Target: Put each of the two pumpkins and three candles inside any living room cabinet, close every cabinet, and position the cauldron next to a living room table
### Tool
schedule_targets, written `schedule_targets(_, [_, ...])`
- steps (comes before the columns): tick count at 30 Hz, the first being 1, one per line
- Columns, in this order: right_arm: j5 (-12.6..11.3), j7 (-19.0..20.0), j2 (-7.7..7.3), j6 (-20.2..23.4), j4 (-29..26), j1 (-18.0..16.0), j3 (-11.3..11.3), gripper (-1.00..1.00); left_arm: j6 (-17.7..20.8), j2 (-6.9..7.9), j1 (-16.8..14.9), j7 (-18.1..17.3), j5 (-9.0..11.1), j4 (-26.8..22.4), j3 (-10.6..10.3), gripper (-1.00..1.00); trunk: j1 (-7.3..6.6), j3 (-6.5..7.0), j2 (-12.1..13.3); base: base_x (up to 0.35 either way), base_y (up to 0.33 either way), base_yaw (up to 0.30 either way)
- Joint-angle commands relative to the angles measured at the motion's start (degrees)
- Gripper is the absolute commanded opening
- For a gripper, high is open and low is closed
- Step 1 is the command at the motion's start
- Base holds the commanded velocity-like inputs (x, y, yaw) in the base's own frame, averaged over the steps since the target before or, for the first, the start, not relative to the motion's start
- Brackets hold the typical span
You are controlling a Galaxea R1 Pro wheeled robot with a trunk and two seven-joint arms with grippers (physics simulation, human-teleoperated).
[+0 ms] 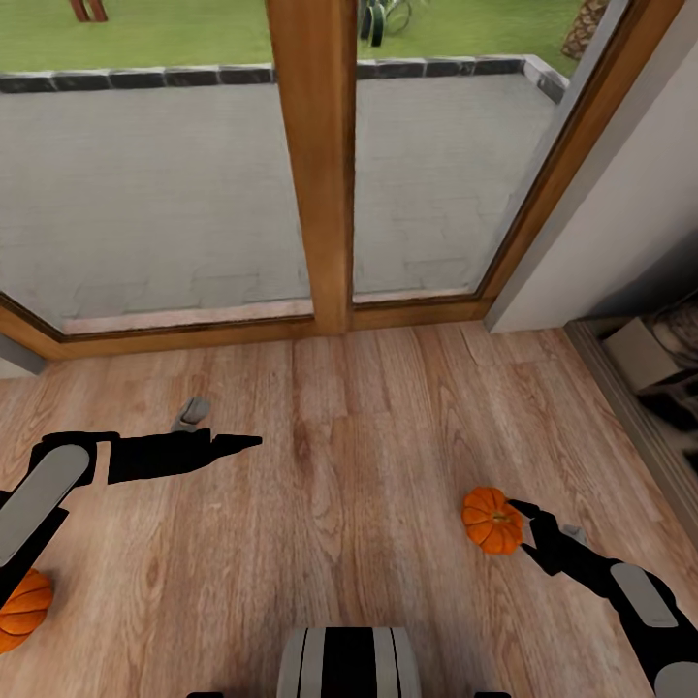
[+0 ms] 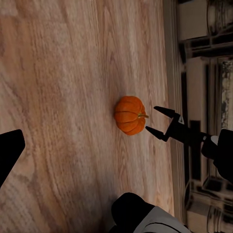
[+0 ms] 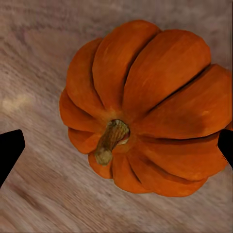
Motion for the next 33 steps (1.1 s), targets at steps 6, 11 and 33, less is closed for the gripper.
schedule_targets(6, [0.3,0.2,-0.16,0.4,0.0,0.0,-0.5,1.0,0.1,0.04,0.0,-0.6,-0.6,0.0,0.0,1.0,-0.01,-0.03,0.0,0.007,0.0,0.0])
schedule_targets(11, [0.3,0.2,-0.21,0.4,0.0,-0.1,-0.5,1.0,0.1,0.04,0.0,-0.6,-0.6,0.0,0.0,1.0,-0.01,-0.03,0.0,0.071,0.0,0.0])
schedule_targets(33, [0.4,0.3,-0.24,0.4,0.0,-0.1,-0.6,1.0,0.1,0.01,0.0,-0.6,-0.6,0.0,0.0,1.0,0.15,-1.36,-0.1,0.005,0.0,0.0])
